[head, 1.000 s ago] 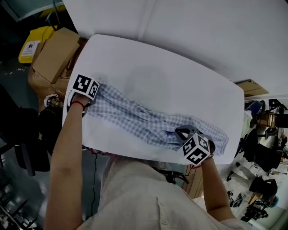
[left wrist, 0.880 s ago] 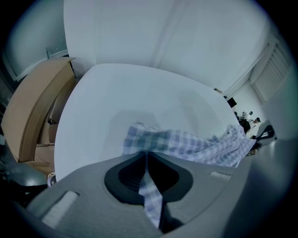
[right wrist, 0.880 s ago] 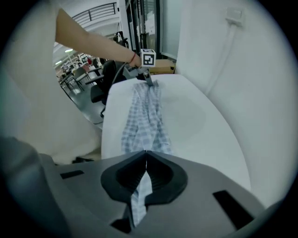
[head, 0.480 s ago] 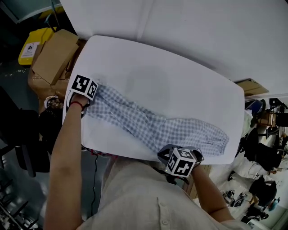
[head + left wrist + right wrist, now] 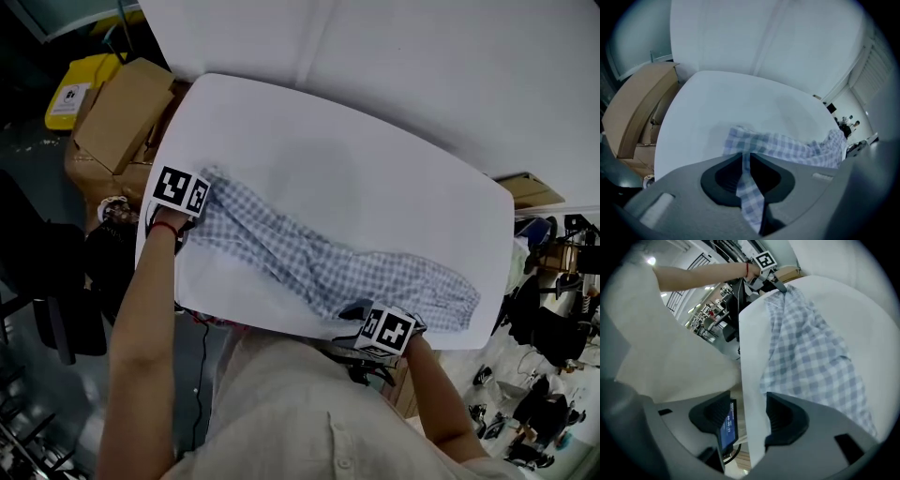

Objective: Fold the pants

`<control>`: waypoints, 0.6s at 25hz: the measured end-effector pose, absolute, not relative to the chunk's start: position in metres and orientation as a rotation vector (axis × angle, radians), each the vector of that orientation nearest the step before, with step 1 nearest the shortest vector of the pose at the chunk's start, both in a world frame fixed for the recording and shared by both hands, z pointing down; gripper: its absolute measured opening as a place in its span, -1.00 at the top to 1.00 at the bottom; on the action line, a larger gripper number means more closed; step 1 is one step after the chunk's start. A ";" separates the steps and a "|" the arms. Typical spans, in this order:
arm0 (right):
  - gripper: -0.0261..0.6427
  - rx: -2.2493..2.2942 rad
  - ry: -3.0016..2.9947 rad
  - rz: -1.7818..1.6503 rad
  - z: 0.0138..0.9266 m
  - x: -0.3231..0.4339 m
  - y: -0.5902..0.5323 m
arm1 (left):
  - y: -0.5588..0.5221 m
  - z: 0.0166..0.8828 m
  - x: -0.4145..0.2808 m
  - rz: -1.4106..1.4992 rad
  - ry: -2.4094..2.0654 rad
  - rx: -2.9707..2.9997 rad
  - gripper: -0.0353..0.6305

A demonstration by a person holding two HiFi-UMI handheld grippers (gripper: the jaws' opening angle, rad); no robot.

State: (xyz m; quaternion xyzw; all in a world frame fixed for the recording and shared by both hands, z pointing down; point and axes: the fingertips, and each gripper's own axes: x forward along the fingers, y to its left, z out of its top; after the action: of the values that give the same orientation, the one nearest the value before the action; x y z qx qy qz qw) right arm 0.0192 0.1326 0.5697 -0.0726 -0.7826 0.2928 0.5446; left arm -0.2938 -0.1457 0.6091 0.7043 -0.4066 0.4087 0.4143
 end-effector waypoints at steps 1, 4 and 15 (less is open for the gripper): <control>0.19 -0.171 -1.900 0.705 0.556 0.017 0.126 | -0.147 0.604 -0.296 0.982 -1.039 1.773 0.78; 0.44 -0.054 -2.074 0.671 0.523 -0.001 0.071 | -0.148 0.582 -0.309 0.852 -1.109 1.786 0.74; 0.58 0.209 -1.961 0.399 0.590 -0.056 -0.090 | -0.047 0.583 -0.308 0.816 -1.041 1.659 0.58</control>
State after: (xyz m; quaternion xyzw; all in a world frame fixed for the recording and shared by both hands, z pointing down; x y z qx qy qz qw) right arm -0.0563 -0.0904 0.5897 0.0878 -0.8231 0.1676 0.5354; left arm -0.3079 -0.0467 0.5835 0.6824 -0.4283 0.3357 0.4880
